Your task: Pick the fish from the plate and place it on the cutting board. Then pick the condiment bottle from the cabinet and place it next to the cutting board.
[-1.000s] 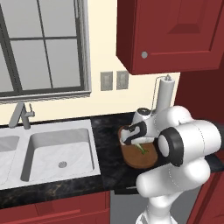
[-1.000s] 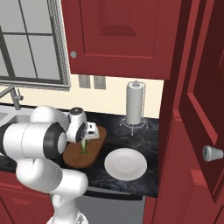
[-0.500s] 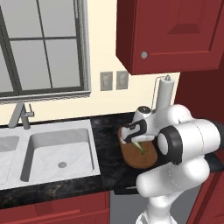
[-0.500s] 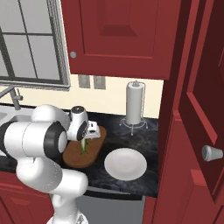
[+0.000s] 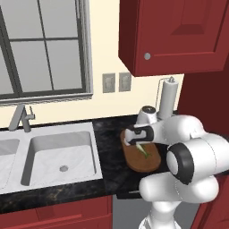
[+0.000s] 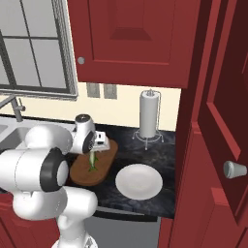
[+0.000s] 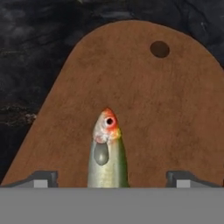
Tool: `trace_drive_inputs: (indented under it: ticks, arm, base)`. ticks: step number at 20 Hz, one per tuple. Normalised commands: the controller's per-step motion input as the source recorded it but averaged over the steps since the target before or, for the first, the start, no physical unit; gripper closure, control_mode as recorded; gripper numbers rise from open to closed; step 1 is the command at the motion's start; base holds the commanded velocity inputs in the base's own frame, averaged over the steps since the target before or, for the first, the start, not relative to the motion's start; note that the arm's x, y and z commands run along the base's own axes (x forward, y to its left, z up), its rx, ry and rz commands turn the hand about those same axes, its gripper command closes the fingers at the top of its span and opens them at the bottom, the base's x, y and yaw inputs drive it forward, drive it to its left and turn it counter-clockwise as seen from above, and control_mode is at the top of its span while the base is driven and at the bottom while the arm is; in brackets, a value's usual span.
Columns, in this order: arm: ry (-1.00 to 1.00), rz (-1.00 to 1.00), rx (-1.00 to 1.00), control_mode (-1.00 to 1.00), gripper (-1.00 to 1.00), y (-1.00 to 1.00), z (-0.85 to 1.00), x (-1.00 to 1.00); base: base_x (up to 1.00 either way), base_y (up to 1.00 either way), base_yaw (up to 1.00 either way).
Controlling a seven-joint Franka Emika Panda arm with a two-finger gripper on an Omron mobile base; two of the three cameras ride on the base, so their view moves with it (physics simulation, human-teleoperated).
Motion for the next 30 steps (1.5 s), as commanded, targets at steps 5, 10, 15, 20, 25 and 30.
trace_drive_inputs:
  ticks: [5,10,15,20,25,30]
  arm:
    - [-0.01,0.0,0.0,-1.0,-1.0,0.0,0.42,-0.24]
    - [0.0,0.0,0.0,-1.0,-1.0,0.0,0.48,-0.25]
    - [0.0,0.0,0.0,-1.0,-1.0,0.0,0.48,-0.28]
    - [-0.03,0.0,0.0,-1.0,-1.0,0.0,0.45,-0.31]
    - [-0.09,0.0,0.0,-1.0,-1.0,0.0,0.4,-0.39]
    - [-0.11,0.0,0.0,-1.0,-1.0,0.0,0.29,-0.38]
  base:
    - [0.0,0.0,0.0]
    - [0.0,0.0,0.0]
    - [0.0,0.0,0.0]
    - [0.0,0.0,0.0]
    - [0.0,0.0,0.0]
    - [0.0,0.0,0.0]
